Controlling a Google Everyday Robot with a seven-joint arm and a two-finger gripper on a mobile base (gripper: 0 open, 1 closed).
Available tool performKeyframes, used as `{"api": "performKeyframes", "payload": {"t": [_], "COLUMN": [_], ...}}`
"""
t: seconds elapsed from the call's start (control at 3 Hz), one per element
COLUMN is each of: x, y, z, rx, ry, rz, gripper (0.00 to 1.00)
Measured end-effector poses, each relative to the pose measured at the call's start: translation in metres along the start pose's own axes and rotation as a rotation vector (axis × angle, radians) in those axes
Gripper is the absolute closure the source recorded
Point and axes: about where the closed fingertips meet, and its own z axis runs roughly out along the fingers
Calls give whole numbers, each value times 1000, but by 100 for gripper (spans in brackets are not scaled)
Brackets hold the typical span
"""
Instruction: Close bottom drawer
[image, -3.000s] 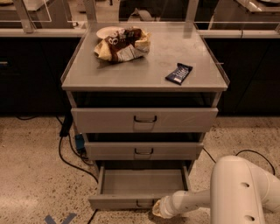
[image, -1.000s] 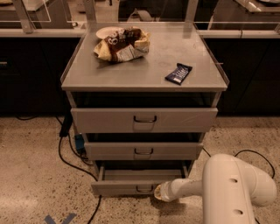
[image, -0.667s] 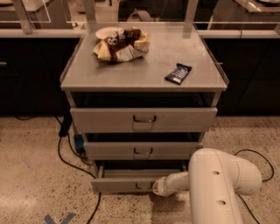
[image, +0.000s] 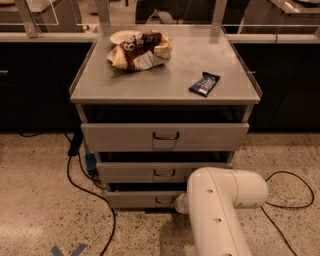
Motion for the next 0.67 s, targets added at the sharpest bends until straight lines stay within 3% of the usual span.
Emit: {"api": "performKeyframes", "payload": {"t": [0.33, 0.67], "x": [0, -4], "y": [0, 1], "z": [0, -15], "rx": [0, 77], "ry": [0, -78], "rz": [0, 7], "gripper": [100, 100]}}
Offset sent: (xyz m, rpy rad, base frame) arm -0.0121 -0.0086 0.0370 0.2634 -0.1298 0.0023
